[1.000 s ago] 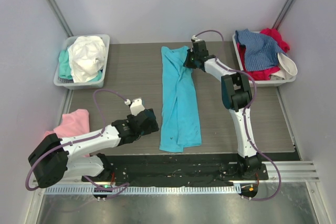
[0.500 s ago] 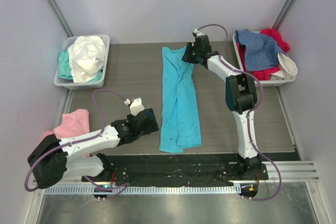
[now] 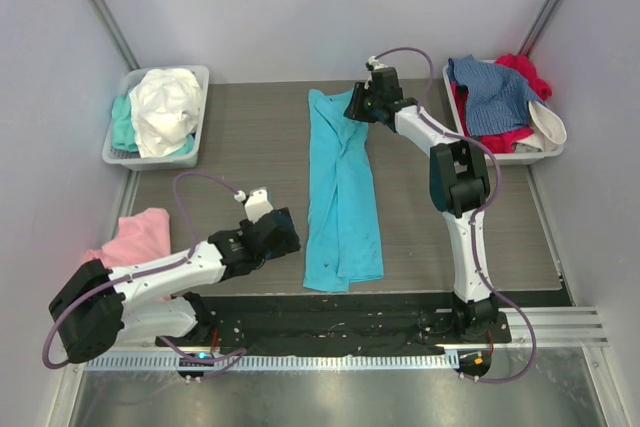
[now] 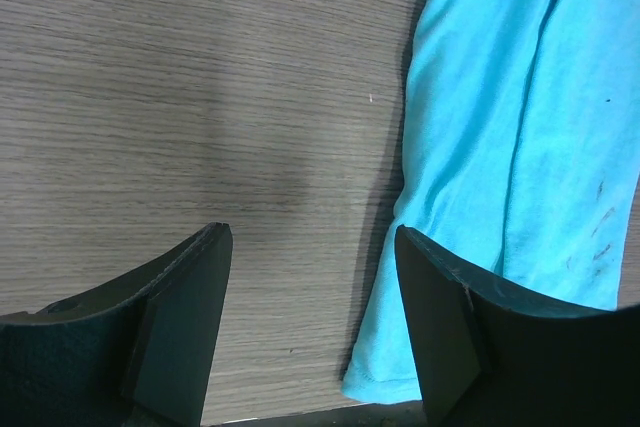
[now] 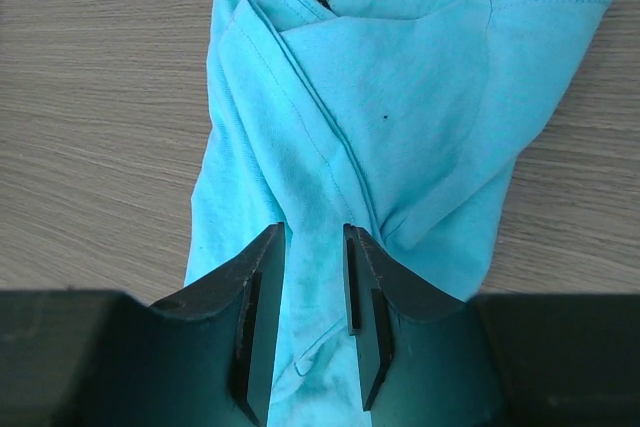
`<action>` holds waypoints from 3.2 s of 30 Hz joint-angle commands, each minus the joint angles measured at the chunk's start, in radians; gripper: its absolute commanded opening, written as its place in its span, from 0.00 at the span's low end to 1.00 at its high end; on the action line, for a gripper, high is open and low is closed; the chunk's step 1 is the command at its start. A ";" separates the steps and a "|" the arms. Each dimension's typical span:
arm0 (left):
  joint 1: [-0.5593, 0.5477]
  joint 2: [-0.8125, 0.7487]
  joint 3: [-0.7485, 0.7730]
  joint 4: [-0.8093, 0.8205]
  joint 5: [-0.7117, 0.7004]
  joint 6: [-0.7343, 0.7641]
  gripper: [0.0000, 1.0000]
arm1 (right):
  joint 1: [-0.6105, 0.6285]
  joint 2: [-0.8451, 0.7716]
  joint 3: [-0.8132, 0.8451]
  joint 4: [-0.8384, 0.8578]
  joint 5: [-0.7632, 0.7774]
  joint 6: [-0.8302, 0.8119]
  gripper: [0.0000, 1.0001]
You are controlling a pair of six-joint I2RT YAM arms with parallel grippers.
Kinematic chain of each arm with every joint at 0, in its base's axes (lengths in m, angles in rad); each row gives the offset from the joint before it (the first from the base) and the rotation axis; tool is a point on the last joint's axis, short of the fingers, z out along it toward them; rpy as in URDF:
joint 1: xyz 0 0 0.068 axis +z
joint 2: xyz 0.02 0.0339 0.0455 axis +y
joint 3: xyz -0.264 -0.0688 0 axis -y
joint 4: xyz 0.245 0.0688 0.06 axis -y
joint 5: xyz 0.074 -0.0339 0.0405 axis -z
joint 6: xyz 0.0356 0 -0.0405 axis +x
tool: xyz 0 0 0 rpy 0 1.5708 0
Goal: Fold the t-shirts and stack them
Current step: Fold the tshirt
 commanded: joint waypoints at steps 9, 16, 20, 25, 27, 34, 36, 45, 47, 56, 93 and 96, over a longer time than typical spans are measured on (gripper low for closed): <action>0.003 -0.013 -0.009 0.026 -0.034 -0.002 0.71 | 0.009 -0.053 -0.053 -0.028 0.087 0.009 0.38; 0.003 0.111 0.059 0.135 -0.022 0.072 0.74 | 0.016 -0.326 -0.415 -0.010 0.268 0.037 0.46; 0.018 0.223 0.128 0.233 0.013 0.137 0.79 | 0.017 -0.453 -0.576 -0.031 0.264 0.058 0.50; 0.059 0.325 0.206 0.310 0.075 0.194 0.79 | 0.019 -0.590 -0.761 0.015 0.250 0.092 0.61; 0.072 0.354 0.237 0.319 0.089 0.213 0.79 | 0.019 -0.614 -0.778 -0.002 0.255 0.094 0.62; 0.124 0.408 0.260 0.327 0.119 0.263 0.79 | 0.019 -0.693 -0.888 0.005 0.126 0.137 0.63; 0.138 0.415 0.244 0.356 0.136 0.263 0.79 | 0.019 -0.703 -0.922 0.010 0.085 0.147 0.63; 0.141 0.510 0.223 0.431 0.201 0.243 0.74 | 0.025 -0.754 -1.075 0.059 -0.006 0.192 0.64; 0.141 0.529 0.226 0.451 0.220 0.239 0.74 | 0.033 -0.763 -1.092 0.065 -0.018 0.197 0.64; 0.141 0.581 0.217 0.488 0.273 0.222 0.42 | 0.086 -0.756 -1.158 0.096 -0.054 0.223 0.52; -0.043 0.300 0.010 0.295 0.210 0.013 0.23 | 0.168 -1.148 -1.244 -0.262 0.076 0.255 0.56; -0.043 0.242 0.040 0.211 0.152 0.016 0.52 | 0.168 -1.159 -1.200 -0.243 0.168 0.246 0.63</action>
